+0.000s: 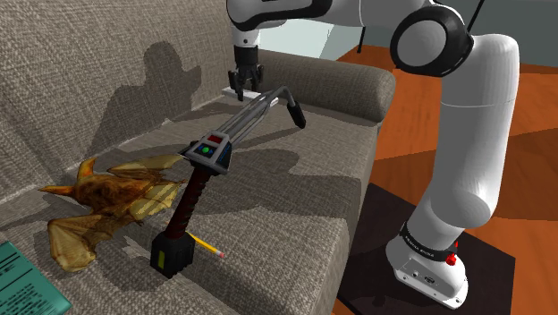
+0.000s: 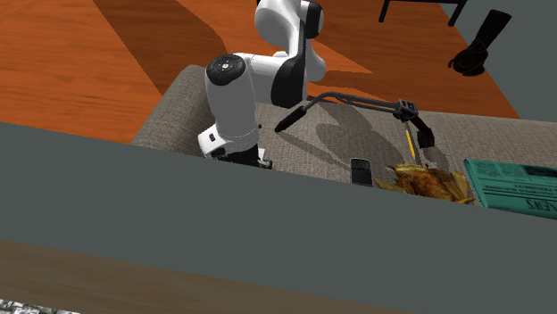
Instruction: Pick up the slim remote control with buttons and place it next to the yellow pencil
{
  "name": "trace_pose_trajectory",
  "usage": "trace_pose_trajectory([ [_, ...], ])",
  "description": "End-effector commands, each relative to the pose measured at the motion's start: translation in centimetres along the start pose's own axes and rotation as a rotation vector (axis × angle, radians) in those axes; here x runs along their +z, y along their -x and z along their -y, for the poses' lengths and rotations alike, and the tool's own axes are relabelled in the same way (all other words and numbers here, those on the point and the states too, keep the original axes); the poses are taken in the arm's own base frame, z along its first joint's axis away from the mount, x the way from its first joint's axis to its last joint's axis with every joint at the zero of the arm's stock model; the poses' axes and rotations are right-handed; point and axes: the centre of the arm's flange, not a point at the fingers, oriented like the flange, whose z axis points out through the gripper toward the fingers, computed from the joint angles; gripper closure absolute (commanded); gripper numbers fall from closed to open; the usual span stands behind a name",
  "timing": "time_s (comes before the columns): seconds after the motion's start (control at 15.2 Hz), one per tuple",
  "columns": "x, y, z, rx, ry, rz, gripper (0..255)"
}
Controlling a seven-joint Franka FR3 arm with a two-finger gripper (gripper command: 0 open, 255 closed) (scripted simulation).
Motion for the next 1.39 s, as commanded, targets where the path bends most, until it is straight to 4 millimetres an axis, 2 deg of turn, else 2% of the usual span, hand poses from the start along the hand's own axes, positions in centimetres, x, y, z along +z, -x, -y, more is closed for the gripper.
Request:
trace_pose_trajectory([
  [0.0, -1.0, -0.1, 0.0, 0.000, 0.000, 0.000, 255],
  [0.66, -6.3, -0.1, 0.1, 0.000, 0.000, 0.000, 255],
  [0.73, -6.4, -0.1, 0.1, 0.000, 0.000, 0.000, 255],
  [1.32, -6.3, 7.9, 8.9, 0.000, 0.000, 0.000, 255],
])
